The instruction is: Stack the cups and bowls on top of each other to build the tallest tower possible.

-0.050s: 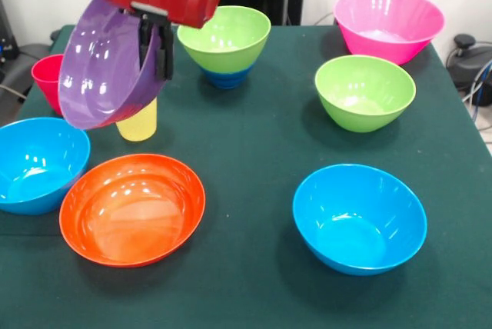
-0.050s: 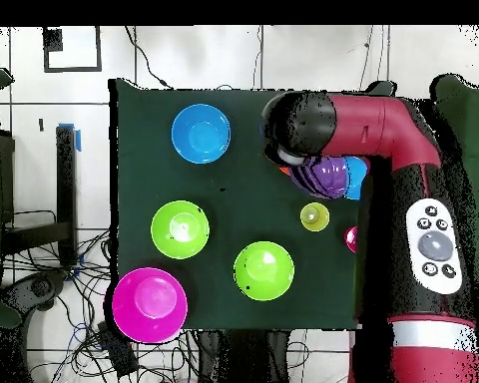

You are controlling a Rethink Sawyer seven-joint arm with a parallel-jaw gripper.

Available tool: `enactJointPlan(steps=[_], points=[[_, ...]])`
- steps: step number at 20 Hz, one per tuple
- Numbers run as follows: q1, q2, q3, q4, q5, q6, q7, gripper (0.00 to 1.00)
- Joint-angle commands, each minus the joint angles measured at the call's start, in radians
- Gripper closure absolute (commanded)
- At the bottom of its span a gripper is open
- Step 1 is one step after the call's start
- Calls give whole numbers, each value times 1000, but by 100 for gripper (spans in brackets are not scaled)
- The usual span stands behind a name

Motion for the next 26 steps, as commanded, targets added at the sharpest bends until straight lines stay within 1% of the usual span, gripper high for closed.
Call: enactJointPlan(steps=[1, 3, 9, 16, 23, 26], points=[[26, -50, -5, 158, -65, 40, -165, 100], [31, -63, -14, 182, -67, 33, -144, 100], [38, -84, -27, 247, -92, -7, -123, 100], [54, -115, -55, 329, -161, -89, -106, 100], [78, -129, -78, 332, -227, -87, -81, 100], [86, -132, -91, 343, -238, -98, -59, 100]])
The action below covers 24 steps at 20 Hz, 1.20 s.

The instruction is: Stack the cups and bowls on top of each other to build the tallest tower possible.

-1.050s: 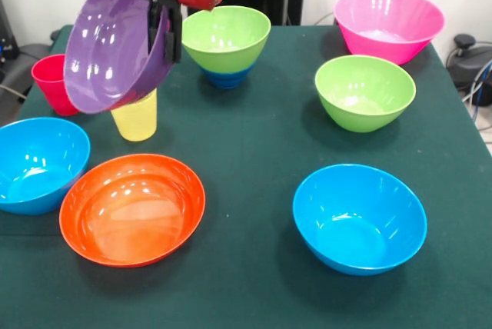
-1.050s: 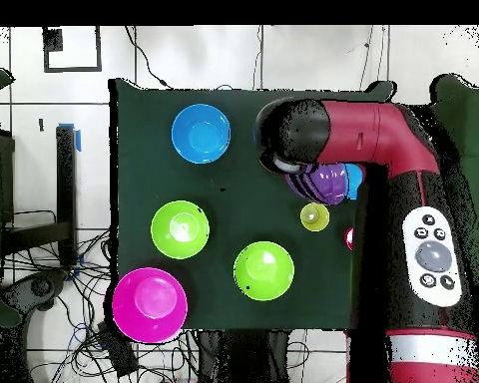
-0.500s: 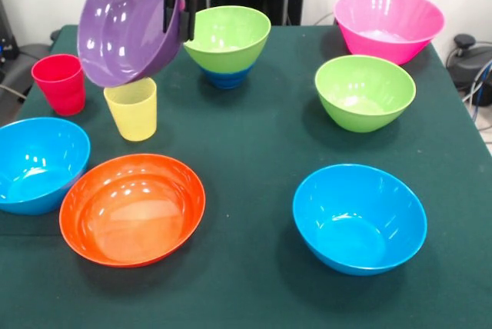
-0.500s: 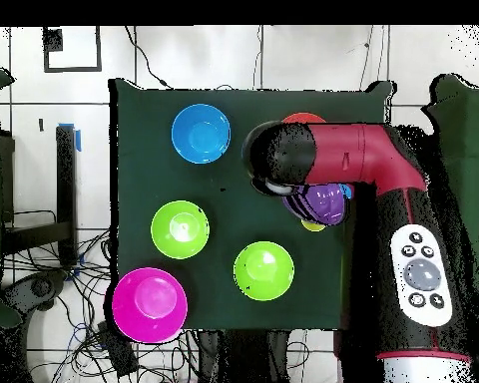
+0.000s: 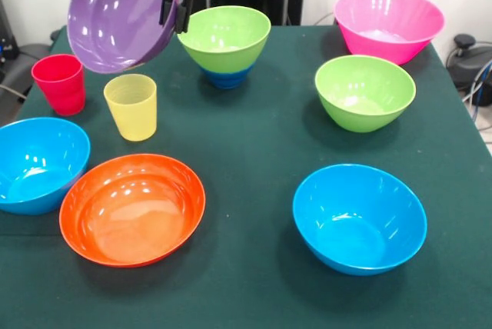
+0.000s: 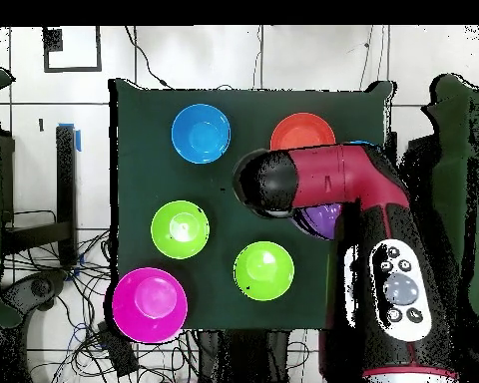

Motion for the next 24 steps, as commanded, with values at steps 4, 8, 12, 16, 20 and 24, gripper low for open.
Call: enactJointPlan(steps=[4, 8, 12, 16, 20, 24], points=[[64, 2, -48, 59, -120, -22, -36, 100], [105, 3, -76, 36, -138, -12, 4, 100], [138, 5, -109, 24, -158, -51, 39, 100], [168, -2, -144, 53, -187, -126, 72, 100], [215, -17, -193, 74, -203, -165, 121, 100], [268, -17, -260, 101, -222, -252, 183, 100]])
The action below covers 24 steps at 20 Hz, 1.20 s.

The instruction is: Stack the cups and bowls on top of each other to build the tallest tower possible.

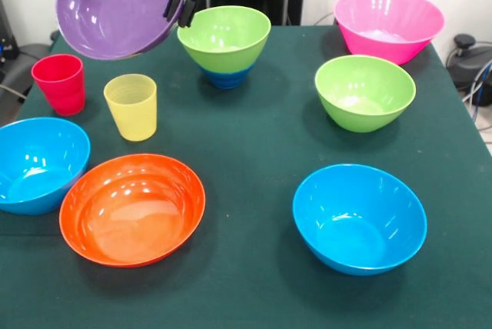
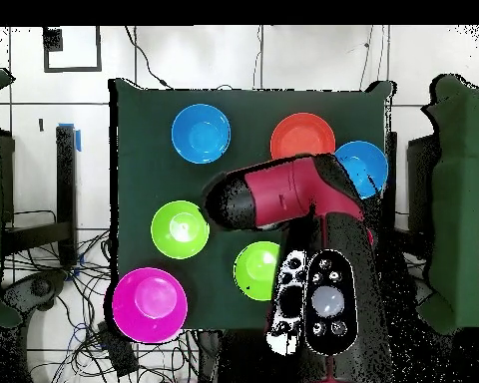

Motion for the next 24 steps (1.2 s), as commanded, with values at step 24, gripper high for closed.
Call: enactJointPlan(steps=[24], points=[[272, 87, -387, 172, -68, -599, 293, 100]])
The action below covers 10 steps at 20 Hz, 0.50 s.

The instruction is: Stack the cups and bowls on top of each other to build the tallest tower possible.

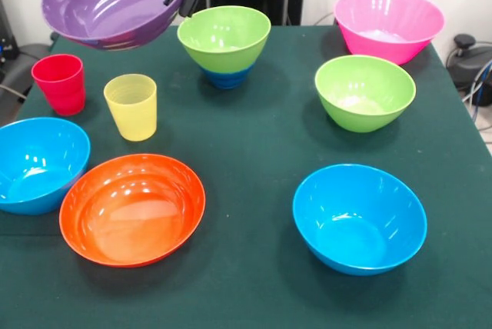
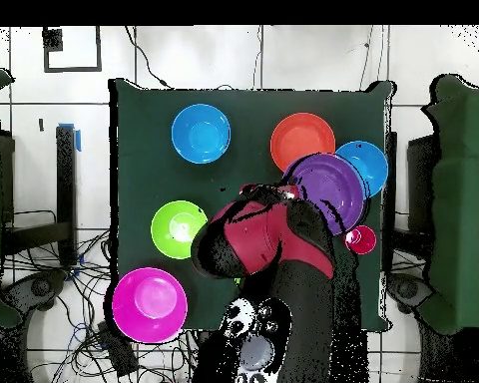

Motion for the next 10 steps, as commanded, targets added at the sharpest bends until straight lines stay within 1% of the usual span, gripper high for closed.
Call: enactJointPlan(steps=[1, 6, 10], points=[[49, 72, -63, 102, -21, -122, 190, 100], [96, 116, -141, 126, -5, -229, 216, 100], [120, 131, -182, 152, 23, -276, 212, 100]])
